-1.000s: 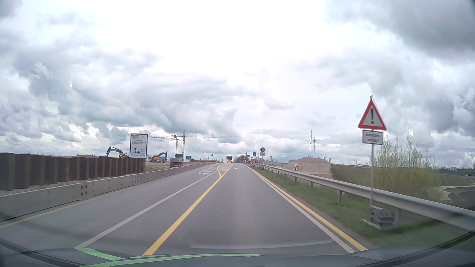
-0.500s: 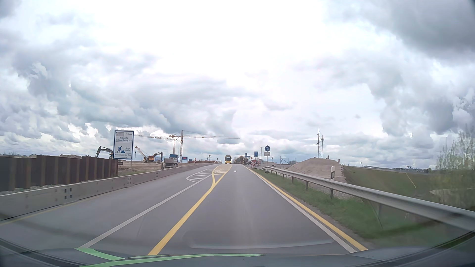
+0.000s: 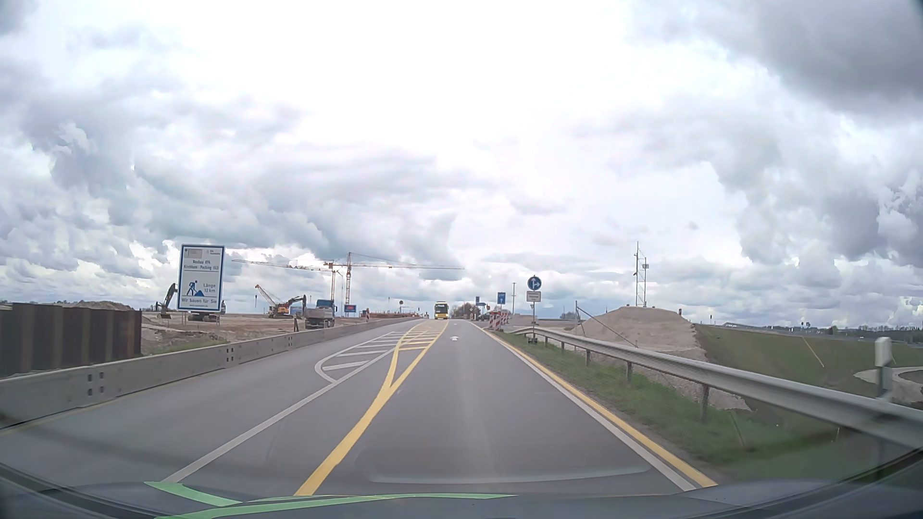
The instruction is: Follow the waypoints while adhering to traffic rules and regulations
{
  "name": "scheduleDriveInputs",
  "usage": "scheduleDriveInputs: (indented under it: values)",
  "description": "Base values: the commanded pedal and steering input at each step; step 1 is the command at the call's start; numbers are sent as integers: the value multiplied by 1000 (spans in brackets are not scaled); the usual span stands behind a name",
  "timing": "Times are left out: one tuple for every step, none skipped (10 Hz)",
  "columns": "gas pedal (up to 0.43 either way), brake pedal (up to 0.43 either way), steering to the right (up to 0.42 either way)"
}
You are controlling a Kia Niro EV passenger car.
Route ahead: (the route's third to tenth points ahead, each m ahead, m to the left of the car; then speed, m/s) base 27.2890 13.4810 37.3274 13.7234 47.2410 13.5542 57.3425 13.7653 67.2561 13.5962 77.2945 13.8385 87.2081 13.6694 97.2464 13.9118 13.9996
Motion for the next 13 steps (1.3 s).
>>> scheduleDriveInputs:
  values:
    - [150,0,5]
    - [157,0,5]
    - [157,0,5]
    - [157,0,5]
    - [157,0,5]
    - [157,0,4]
    - [157,0,4]
    - [157,0,4]
    - [157,0,4]
    - [157,0,3]
    - [157,0,3]
    - [157,0,2]
    - [157,0,1]
